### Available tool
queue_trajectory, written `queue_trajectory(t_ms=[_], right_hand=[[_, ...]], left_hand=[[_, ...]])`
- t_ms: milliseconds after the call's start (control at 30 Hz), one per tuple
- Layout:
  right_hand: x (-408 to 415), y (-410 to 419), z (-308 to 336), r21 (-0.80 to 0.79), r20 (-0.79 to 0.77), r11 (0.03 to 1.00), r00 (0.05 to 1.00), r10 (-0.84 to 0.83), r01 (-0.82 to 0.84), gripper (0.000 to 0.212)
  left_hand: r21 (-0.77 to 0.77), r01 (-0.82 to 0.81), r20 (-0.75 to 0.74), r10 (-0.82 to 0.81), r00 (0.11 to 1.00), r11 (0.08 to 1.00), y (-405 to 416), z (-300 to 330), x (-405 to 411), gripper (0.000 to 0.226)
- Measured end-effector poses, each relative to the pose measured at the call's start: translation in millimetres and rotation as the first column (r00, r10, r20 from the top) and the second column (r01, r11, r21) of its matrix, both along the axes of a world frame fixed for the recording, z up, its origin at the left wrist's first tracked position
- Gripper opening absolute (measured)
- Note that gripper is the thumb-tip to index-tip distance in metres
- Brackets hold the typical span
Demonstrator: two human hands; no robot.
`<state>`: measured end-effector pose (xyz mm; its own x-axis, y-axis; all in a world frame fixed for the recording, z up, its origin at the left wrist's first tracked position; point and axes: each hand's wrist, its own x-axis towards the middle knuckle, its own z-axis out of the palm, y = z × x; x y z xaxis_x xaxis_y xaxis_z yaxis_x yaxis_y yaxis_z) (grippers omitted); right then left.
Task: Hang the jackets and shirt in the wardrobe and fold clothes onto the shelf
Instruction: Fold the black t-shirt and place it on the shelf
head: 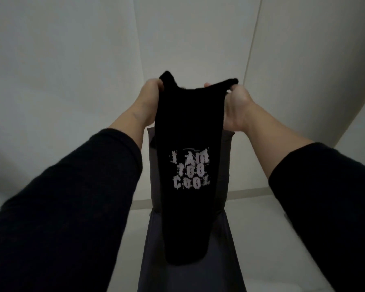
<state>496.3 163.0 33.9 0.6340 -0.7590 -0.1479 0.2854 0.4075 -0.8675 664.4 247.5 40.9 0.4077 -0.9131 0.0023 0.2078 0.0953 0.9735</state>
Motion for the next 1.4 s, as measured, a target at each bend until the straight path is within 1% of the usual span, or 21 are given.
queue_trajectory(t_ms=[67, 200, 300, 367, 500, 600, 833, 967, 1067, 1200, 1267, 1400], right_hand=[[2, -5, 3, 0.002, 0.007, 1.000, 1.000, 0.021, -0.021, 0.056], [-4, 9, 2, 0.013, 0.036, 0.999, 0.998, 0.042, -0.043, 0.060], [-17, 34, -13, 0.024, -0.001, 0.996, 0.997, 0.080, -0.080, 0.062], [-30, 53, -30, 0.048, -0.038, 0.996, 0.996, 0.078, -0.077, 0.062], [-62, 100, -81, 0.063, -0.111, 0.995, 0.990, 0.088, -0.081, 0.063], [-94, 140, -127, 0.112, -0.168, 0.990, 0.980, 0.107, -0.089, 0.065], [-168, 231, -234, 0.296, -0.246, 0.953, 0.959, 0.142, -0.066, 0.068], [-197, 260, -281, 0.410, -0.277, 0.912, 0.950, 0.143, -0.018, 0.066], [-204, 266, -309, 0.446, -0.306, 0.895, 0.939, 0.156, -0.003, 0.065], [-197, 254, -343, 0.455, -0.372, 0.890, 0.912, 0.172, 0.018, 0.065], [-186, 237, -360, 0.457, -0.417, 0.886, 0.898, 0.139, 0.075, 0.063], [-152, 181, -402, 0.401, -0.518, 0.884, 0.855, 0.001, 0.241, 0.047]], left_hand=[[-0.033, 0.005, -0.003, -0.005, 1.000, 0.999, 2, 6, -2, 0.030], [-0.050, 0.073, 0.001, -0.073, 0.997, 0.996, 18, 7, -10, 0.032], [-0.023, 0.089, -0.026, -0.090, 0.996, 0.996, 42, -8, -20, 0.035], [-0.001, 0.093, -0.035, -0.093, 0.995, 0.996, 61, -25, -33, 0.038], [0.065, 0.062, -0.056, -0.059, 0.997, 0.996, 103, -78, -66, 0.036], [0.123, 0.062, -0.115, -0.048, 0.992, 0.990, 144, -126, -93, 0.038], [0.298, 0.067, -0.271, 0.017, 0.962, 0.952, 234, -232, -168, 0.038], [0.410, 0.082, -0.315, 0.056, 0.947, 0.908, 264, -277, -195, 0.035], [0.464, 0.083, -0.307, 0.072, 0.949, 0.882, 269, -307, -198, 0.035], [0.507, 0.072, -0.291, 0.091, 0.952, 0.859, 255, -346, -187, 0.033], [0.520, 0.040, -0.269, 0.119, 0.956, 0.853, 240, -367, -177, 0.029], [0.542, -0.090, -0.157, 0.206, 0.966, 0.835, 191, -413, -142, 0.026]])
